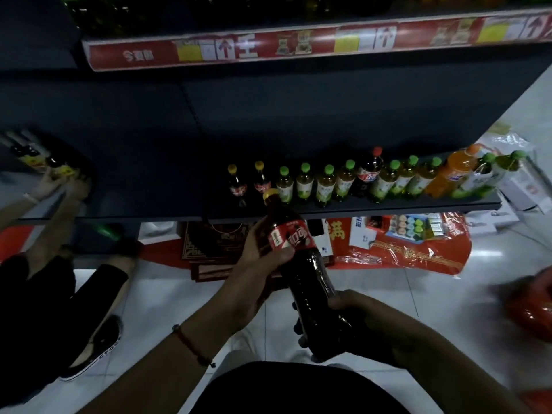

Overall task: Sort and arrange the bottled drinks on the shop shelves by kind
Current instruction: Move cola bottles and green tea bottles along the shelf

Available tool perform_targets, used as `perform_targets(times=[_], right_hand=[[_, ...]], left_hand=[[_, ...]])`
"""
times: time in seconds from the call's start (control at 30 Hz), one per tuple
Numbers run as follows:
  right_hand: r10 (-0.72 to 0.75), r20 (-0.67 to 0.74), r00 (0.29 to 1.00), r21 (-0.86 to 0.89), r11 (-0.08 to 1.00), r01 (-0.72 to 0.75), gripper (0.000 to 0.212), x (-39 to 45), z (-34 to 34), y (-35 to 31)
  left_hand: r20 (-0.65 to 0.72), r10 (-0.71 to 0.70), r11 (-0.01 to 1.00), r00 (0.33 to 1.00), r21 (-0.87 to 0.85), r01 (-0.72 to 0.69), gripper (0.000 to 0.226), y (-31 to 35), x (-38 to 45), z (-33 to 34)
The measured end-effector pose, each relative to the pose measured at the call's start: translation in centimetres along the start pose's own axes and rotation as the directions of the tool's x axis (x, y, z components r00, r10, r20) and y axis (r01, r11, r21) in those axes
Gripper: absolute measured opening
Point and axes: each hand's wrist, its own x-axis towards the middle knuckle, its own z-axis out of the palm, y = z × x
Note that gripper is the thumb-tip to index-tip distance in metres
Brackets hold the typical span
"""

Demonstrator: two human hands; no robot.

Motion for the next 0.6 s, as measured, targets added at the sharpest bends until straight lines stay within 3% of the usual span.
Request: perform_targets(times=[0.1,0.17,0.37,0.53,0.6], right_hand=[[-0.014,0.070,0.997,0.040,0.999,0.011,0.074,0.5,-0.3,0.0],[-0.035,0.059,0.998,-0.021,0.999,0.036,0.062,1.3,0.3,0.0],[-0.241,-0.256,0.936,-0.386,0.913,0.130,0.009,5.7,1.6,0.1],[-0.305,-0.404,0.862,-0.427,0.896,0.117,0.036,12.6,-1.8,1.2],[-0.377,-0.456,0.806,-0.525,0.846,0.099,0.036,15.9,-4.4,1.2]], left_hand=[[0.015,0.109,0.978,0.994,0.178,-0.110,0.076,0.4,0.1,0.5],[0.017,0.171,0.942,0.985,0.291,-0.169,0.081,0.7,0.6,0.5],[0.053,0.243,0.866,0.969,0.438,-0.241,0.083,0.2,2.0,-1.3],[0.088,0.209,0.832,0.974,0.508,-0.224,0.079,-3.1,6.0,-5.3],[0.118,0.220,0.734,0.968,0.634,-0.244,0.078,-4.7,9.0,-7.4]])
